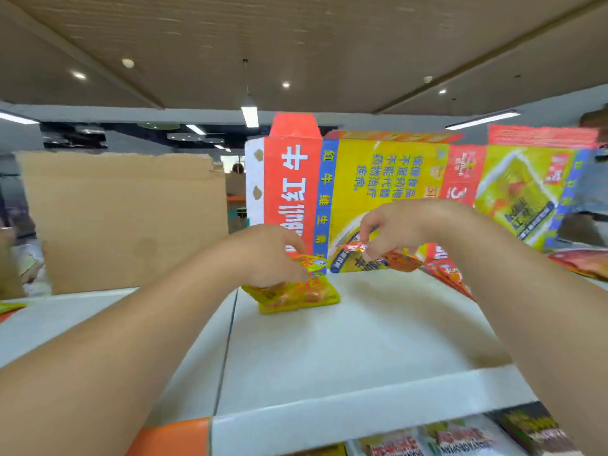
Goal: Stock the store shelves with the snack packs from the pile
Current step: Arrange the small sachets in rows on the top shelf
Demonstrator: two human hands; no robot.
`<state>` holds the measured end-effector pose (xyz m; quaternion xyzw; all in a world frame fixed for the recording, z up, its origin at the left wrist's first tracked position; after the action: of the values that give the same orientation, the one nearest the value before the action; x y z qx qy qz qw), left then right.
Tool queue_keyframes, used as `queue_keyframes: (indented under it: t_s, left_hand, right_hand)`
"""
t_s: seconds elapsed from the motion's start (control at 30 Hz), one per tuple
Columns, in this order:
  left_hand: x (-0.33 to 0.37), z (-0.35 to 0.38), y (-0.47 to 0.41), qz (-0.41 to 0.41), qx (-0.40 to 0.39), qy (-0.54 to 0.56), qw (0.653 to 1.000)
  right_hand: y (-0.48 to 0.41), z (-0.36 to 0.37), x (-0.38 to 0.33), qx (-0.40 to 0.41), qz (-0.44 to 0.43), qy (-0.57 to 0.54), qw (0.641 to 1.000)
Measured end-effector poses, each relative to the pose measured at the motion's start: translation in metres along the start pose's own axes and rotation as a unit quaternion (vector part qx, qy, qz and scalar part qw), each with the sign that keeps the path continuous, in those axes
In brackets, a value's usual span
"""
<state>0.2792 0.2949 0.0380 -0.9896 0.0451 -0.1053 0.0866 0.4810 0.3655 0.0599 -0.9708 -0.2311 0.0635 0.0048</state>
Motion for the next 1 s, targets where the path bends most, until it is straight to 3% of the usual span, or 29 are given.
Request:
queue_keyframes:
  t_s: [0.17, 0.33, 0.5, 0.63, 0.73, 1.0]
  left_hand:
    - [0.082, 0.041, -0.038, -0.040, -0.048, -0.086, 0.994]
    - [0.104, 0.073, -0.081, -0.099, -0.091, -0.129, 0.982]
    - [0.103, 0.090, -0.100, -0.141, -0.021, -0.173, 0.975]
    - [0.096, 0.077, -0.085, -0.085, 0.034, -0.068, 0.994]
    - [0.081, 0.081, -0.075, -0.104, -0.048, -0.003, 0.993]
    - [0.077, 0.090, -0.078, -0.131, -0.104, -0.049, 0.985]
  right_hand:
    - [0.001, -0.001, 0.065, -0.018, -0.027, 0.005, 0.999]
    - [-0.013, -0.003, 0.097, -0.035, -0.058, 0.006, 0.998]
    - [-0.036, -0.002, 0.102, -0.035, -0.087, 0.000, 0.996]
    - [-0.046, 0.012, 0.103, -0.038, -0.113, -0.039, 0.992]
    - [-0.046, 0.015, 0.108, -0.034, -0.121, -0.036, 0.991]
    - [-0.043, 0.021, 0.110, -0.030, -0.130, -0.023, 0.991]
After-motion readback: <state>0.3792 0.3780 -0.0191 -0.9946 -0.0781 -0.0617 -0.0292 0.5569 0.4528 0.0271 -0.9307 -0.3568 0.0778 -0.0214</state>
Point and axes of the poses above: each hand's wrist, its own y-axis away from the middle knuckle, its own z-axis out of the palm, x = y × z, the point moved 7 cm from there along -y, towards the middle knuckle, and after that the axes turned 4 degrees about -z, right-handed, at the moved point
